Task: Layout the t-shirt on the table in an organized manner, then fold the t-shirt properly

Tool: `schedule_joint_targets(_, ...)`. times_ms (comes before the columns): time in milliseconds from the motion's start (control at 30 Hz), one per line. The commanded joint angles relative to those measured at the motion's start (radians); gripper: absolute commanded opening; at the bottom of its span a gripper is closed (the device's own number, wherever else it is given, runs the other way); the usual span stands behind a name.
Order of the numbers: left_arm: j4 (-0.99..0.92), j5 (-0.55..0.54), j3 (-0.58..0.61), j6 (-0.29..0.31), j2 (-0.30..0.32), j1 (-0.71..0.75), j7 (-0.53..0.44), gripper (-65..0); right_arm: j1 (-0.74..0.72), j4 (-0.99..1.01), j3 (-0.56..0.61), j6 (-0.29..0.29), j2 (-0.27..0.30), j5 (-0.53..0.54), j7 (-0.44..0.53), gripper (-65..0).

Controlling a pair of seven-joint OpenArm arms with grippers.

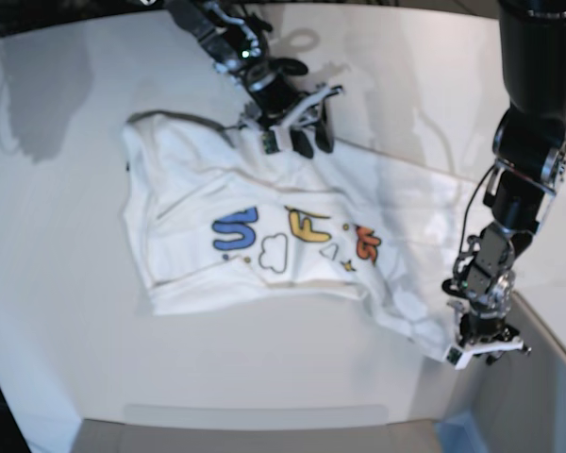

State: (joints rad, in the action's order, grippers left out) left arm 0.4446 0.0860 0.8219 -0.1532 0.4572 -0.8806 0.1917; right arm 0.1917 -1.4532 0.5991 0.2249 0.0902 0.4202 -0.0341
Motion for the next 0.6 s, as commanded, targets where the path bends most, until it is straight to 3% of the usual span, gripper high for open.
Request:
schedule_joint_targets(0,-0.019,0.008,-0.006,-0.072,0.004,-0.039,-0.059,-40.7,-0.002,-0.027,0.003,-0.008,-0.008,0.004,0.007,-43.9)
schedule_joint_targets(133,-0.023,0.008,-0.006,-0.277,0.002,-0.039,-0.088,-38.1,-0.004,-0.05,-0.003,-0.008,-0.005,0.004,0.007,-43.9)
schedule_joint_targets(200,-0.022,0.008,-0.005,-0.305,0.001,-0.038,-0.067,-38.1,-0.008,-0.062,-0.005,-0.008,-0.004,0.004,0.007,-43.9)
schedule_joint_targets(333,0.099,0.002,-0.005,-0.282,0.005,-0.028,0.124,-38.0,-0.013,-0.088,-0.006,-0.008,0.001,0.004,0.007,-43.9)
schedule_joint_targets(500,0.389,0.001,-0.016,-0.156,0.061,0.076,0.337,-38.0,-0.024,-0.091,-0.057,-0.008,0.001,0.004,0.006,-43.9)
schedule_joint_targets(567,0.537,-0.001,-0.094,-0.113,0.081,0.136,0.392,-38.0,-0.034,-0.091,-0.074,-0.008,0.001,0.004,0.006,-43.9)
